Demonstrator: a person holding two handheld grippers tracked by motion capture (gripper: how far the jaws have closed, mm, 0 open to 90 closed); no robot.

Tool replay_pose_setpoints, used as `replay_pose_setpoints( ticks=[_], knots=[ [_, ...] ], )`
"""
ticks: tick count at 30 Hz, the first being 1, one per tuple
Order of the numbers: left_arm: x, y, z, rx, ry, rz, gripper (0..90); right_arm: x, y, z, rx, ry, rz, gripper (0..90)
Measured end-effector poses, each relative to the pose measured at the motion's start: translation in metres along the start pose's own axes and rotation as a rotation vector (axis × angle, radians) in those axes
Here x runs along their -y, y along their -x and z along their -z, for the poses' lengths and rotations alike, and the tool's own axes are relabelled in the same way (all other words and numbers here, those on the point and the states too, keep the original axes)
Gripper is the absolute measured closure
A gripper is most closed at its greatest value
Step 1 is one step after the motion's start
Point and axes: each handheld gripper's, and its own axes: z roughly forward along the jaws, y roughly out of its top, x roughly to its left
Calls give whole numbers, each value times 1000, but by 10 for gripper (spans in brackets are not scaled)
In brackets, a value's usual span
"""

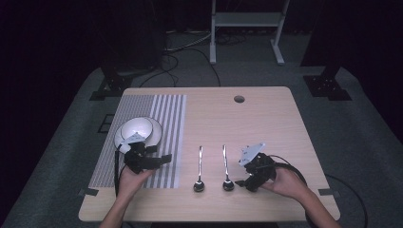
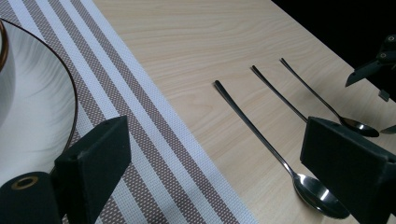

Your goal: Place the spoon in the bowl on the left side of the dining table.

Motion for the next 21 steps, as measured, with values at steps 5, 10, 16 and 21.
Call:
replay_pose_setpoints(
  ticks=[5,10,16,21],
  knots=[
    [0,0,-1,9,0,8,77,-10,-2,-9,-8,-28,32,235],
    [0,0,-2,12,0,18,77,-17,-3,-17,-11,-52,65,248],
    [-1,0,-5,27,-11,26,77,-22,-6,-27,-9,-89,102,282],
    [-8,5,-18,84,-21,65,80,-24,-7,-36,-9,-110,130,329]
  ],
)
